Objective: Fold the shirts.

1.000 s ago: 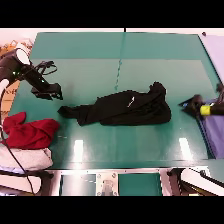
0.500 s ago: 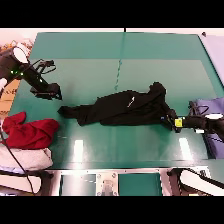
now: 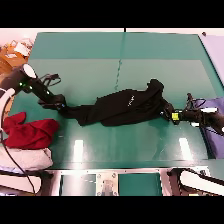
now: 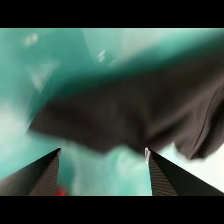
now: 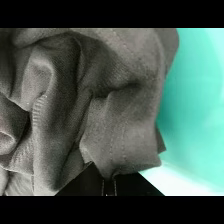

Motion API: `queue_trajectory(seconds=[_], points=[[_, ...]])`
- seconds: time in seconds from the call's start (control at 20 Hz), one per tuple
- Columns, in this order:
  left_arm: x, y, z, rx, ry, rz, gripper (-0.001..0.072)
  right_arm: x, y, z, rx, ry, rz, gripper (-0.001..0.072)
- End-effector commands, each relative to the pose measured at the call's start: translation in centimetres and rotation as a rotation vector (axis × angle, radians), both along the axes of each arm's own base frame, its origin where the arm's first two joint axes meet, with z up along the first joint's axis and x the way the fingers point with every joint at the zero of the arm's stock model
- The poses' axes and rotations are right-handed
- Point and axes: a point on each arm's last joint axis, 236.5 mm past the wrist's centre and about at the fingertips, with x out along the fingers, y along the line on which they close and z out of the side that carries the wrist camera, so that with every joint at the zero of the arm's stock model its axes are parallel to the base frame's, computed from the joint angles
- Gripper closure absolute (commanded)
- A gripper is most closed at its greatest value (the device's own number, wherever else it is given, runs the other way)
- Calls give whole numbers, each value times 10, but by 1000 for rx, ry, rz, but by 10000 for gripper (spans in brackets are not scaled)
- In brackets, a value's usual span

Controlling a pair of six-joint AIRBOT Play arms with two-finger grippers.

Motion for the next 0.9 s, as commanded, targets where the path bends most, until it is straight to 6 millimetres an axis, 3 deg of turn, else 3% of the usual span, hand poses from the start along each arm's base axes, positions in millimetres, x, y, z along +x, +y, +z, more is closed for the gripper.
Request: queue_trajectory(seconds=[0.0, 0.05, 0.15, 0.2, 0.3, 0.4, 0.5, 0.6, 0.75, 0.85], points=[[35, -27, -5, -130, -129, 154, 113, 2, 1, 2, -1, -9, 11, 687], [37, -35, -1, -168, -132, 162, 185, 2, 1, 2, -4, -13, 17, 686], [17, -45, 3, -206, -83, 64, 620, 2, 1, 2, -8, -17, 23, 686], [2, -46, 4, -216, -41, 14, 687, 1, 2, 2, -6, -16, 23, 686], [-12, -41, 4, -195, 13, -22, 687, 3, 6, 8, 28, -19, 24, 688], [-12, -21, 9, -98, 25, -15, 687, 0, 19, 35, 112, -24, 113, 689], [2, 6, 36, 31, -37, -3, 687, 1, 27, 88, 184, -71, 208, 689], [25, 19, 92, 87, -194, 9, 687, 19, 23, 158, 136, -213, 235, 689], [48, 19, 214, 93, -505, 40, 687, 40, 10, 301, -21, -525, 183, 689], [44, 21, 292, 109, -705, 50, 687, 34, 2, 398, -112, -727, 121, 688]])
